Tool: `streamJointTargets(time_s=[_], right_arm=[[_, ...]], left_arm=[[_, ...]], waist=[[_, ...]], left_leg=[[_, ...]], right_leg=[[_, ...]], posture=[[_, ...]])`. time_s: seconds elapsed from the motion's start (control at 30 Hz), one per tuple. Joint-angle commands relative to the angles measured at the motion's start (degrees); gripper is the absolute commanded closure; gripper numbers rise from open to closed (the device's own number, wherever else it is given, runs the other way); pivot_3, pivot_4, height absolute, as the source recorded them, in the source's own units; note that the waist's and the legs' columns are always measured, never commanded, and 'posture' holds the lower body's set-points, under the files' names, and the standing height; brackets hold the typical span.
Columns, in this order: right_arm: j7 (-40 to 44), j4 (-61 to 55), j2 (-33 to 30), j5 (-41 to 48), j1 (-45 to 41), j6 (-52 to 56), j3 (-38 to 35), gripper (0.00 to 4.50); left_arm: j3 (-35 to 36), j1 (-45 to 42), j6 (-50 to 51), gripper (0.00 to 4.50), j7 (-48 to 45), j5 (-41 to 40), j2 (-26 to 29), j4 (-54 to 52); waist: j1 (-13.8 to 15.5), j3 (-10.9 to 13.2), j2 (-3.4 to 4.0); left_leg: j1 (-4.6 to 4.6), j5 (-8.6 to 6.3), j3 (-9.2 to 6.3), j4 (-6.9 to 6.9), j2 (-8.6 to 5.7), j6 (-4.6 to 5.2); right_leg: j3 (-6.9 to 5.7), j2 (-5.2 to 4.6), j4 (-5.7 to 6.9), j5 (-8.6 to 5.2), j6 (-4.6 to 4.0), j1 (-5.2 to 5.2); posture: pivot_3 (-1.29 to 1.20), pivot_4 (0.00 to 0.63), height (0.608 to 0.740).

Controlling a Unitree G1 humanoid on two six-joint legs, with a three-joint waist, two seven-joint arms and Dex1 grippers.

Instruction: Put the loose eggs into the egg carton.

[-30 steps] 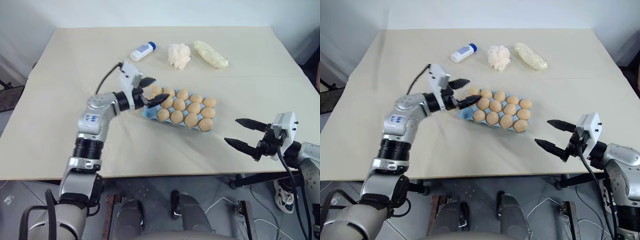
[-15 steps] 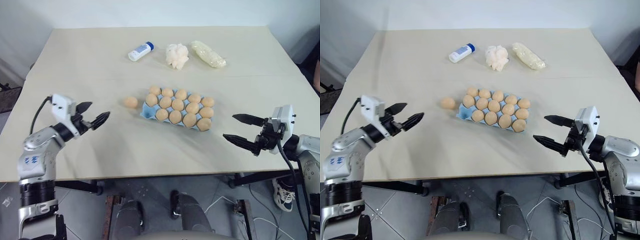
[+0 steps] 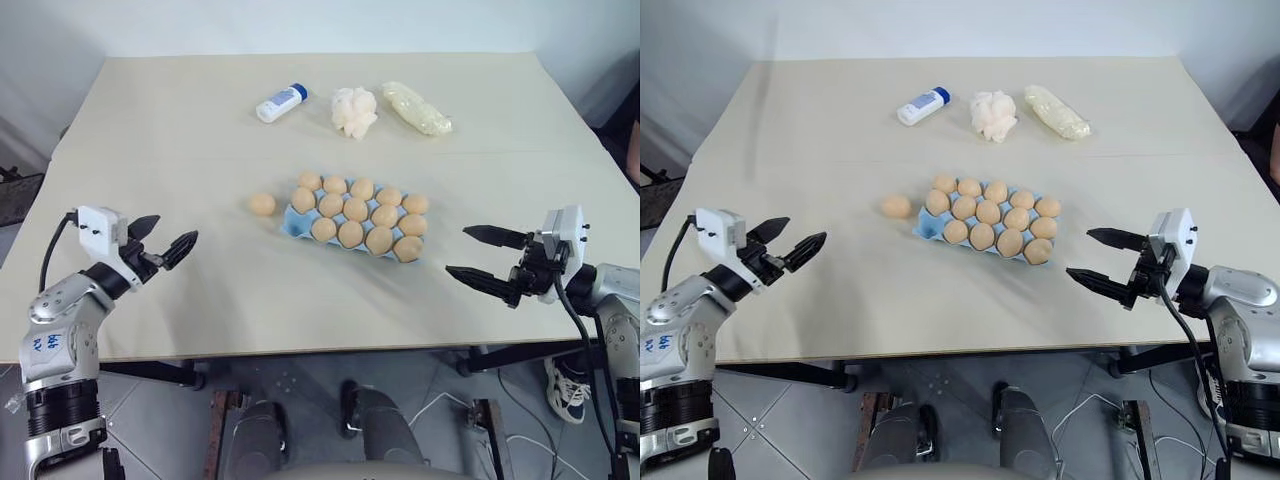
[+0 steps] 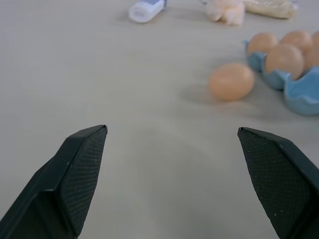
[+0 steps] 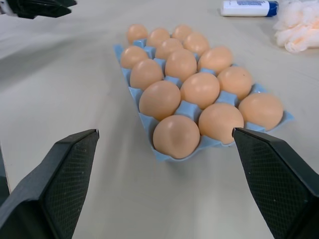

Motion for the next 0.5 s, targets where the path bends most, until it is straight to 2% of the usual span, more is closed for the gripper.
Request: streamJointTargets(time_s=[0.03,0.23,0.33,0.5], right_arm=[[0.43,-0.04,-0.74,-0.10,-1.46,-0.46,0.11,0.00],[0.46,-0.04,-0.85,-0.11,-1.70,-0.46,0.31,0.00],[0.05,-1.25,-1.11,0.11,-0.12,-0.24,-0.52,0.00],[-0.89,-2.90,-1.15,0.58,1.98,0.01,-1.60,0.00]], left_arm=[[-4.53,-5.68,-1.34,0.03,-2.72,-0.59,-1.09,2.14],[-10.28,-18.15,-7.34,0.03,-5.13,3.12,-3.24,18.13],[-13.32,-26.37,-13.24,0.03,-6.16,6.56,-5.47,31.41],[-14.47,-34.55,-19.53,0.03,-5.95,9.60,-7.84,47.24]], waist=[[0.14,0.00,0.00],[0.36,0.00,0.00],[0.57,0.00,0.00],[0.76,0.00,-0.01]], left_leg=[[0.00,0.00,0.04,0.01,-0.02,0.00],[0.00,0.12,0.38,0.01,-0.01,0.20],[-0.01,0.11,0.37,-0.01,0.00,0.20],[-0.03,0.03,0.37,-0.02,0.00,0.20]], right_leg=[[0.01,0.00,-0.01,0.01,0.01,0.01],[-0.01,0.02,0.00,0.02,0.03,0.00],[-0.08,0.03,0.10,0.02,0.02,-0.05],[-0.14,0.01,0.05,0.02,0.03,-0.06]], posture=[[0.00,0.150,0.740],[0.00,0.150,0.740],[0.00,0.150,0.740],[0.00,0.150,0.740]])
